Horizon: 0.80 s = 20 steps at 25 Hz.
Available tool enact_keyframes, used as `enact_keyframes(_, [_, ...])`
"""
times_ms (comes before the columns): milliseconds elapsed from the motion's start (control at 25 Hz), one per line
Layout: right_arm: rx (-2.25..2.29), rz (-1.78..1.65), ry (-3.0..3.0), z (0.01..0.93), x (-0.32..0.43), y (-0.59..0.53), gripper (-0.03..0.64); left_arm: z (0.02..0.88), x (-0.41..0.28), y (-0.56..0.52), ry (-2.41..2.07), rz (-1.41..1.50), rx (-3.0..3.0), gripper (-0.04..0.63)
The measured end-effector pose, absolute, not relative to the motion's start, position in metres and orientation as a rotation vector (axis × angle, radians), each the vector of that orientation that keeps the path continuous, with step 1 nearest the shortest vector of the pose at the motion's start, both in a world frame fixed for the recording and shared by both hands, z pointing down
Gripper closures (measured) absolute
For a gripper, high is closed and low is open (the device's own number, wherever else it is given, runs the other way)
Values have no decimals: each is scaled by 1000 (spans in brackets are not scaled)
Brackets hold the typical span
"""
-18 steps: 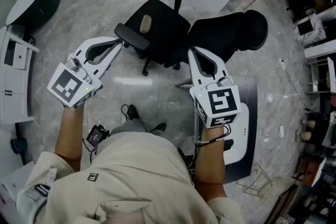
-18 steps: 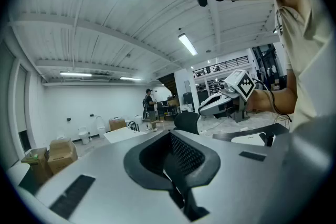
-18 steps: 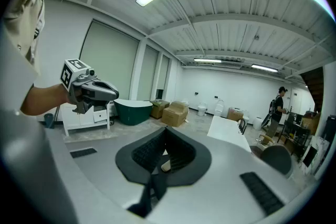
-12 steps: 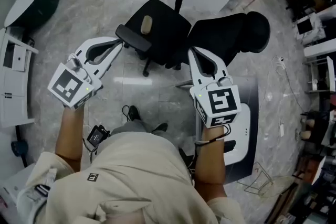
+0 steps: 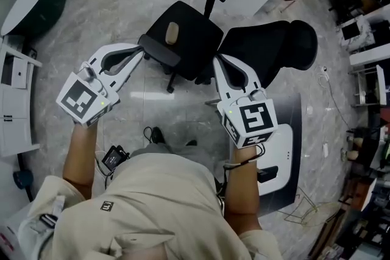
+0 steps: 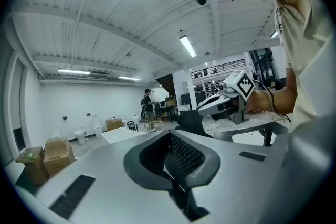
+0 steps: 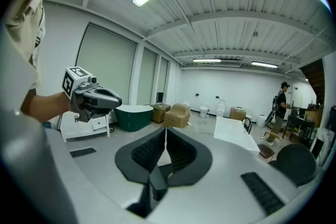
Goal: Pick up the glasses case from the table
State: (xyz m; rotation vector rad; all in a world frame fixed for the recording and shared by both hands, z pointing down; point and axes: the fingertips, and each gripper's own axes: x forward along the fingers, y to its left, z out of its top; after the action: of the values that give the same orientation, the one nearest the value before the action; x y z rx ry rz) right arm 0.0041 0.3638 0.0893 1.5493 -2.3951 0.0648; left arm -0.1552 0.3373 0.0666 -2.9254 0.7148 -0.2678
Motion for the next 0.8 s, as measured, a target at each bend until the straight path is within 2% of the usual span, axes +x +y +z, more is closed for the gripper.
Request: enact_keyframes(800, [1278,117,-2592,115,-6,228,588,90,-158,252,1043,-446,-2926,580])
